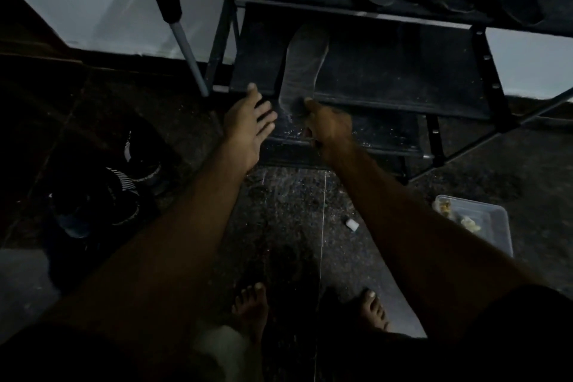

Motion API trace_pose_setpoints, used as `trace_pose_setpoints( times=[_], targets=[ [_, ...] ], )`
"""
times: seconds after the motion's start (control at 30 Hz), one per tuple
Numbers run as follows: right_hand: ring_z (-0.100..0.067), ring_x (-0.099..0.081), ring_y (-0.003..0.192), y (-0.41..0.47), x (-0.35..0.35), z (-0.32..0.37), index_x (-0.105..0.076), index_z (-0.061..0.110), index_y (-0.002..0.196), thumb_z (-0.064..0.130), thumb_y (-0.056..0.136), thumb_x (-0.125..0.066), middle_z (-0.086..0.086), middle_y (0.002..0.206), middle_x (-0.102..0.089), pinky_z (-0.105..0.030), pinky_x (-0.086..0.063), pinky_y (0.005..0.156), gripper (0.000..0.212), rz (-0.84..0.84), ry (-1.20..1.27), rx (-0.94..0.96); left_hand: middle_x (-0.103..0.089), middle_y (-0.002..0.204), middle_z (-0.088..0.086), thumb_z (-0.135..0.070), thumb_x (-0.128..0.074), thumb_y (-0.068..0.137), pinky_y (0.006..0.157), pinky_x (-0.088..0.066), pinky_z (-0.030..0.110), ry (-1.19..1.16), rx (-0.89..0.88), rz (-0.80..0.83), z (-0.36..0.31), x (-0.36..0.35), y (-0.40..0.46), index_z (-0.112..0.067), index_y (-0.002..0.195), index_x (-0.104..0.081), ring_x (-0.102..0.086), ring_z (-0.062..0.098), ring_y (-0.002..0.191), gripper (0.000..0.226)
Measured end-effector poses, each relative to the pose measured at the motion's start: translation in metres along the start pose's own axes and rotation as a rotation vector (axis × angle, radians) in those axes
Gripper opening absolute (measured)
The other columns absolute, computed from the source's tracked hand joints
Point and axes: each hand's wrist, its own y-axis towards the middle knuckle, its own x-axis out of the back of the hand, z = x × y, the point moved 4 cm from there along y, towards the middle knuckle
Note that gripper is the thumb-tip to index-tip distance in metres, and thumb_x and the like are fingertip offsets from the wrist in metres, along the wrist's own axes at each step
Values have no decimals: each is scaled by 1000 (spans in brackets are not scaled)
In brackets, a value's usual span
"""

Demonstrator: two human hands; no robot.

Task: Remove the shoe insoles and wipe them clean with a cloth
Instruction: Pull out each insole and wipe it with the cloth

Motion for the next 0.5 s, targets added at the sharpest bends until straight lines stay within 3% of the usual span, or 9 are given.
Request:
trace_pose_setpoints(
  times=[0.13, 0.23, 0.33, 0.5],
  targets=[
    [-11, -46, 43, 8, 0, 4, -56, 12, 67, 19, 92, -64, -3, 57, -54, -19, -33, 34, 27, 31, 8, 50, -60, 130, 9, -29, -54, 99, 77, -51, 22, 77, -13, 13, 2, -10, 18, -9, 130, -54, -59, 20, 112, 37],
    [-9, -43, 37, 11, 0, 3, -53, 13, 62, 17, 92, -64, -2, 54, -52, -17, -30, 33, 32, 39, -7, 71, -63, 120, 11, -14, -56, 97, 82, -52, 24, 92, -50, 3, 5, -17, 23, -6, 117, -59, -61, 20, 107, 21],
    [-6, -43, 35, 11, 1, 2, -55, 14, 62, 14, 92, -63, -1, 54, -52, -15, -30, 32, 31, 47, 7, 89, -64, 115, 13, -3, -56, 95, 84, -52, 27, 105, -83, -19, 6, -17, 23, -1, 117, -60, -61, 20, 103, 22],
    [-3, -47, 39, -6, 10, 3, -59, 13, 66, 11, 93, -62, 0, 57, -55, -15, -35, 35, 27, 60, 19, 133, -67, 98, 4, -1, -57, 94, 71, -54, 20, 145, -97, 3, 10, -12, 7, -5, 109, -63, -65, 10, 88, 16]
  ],
)
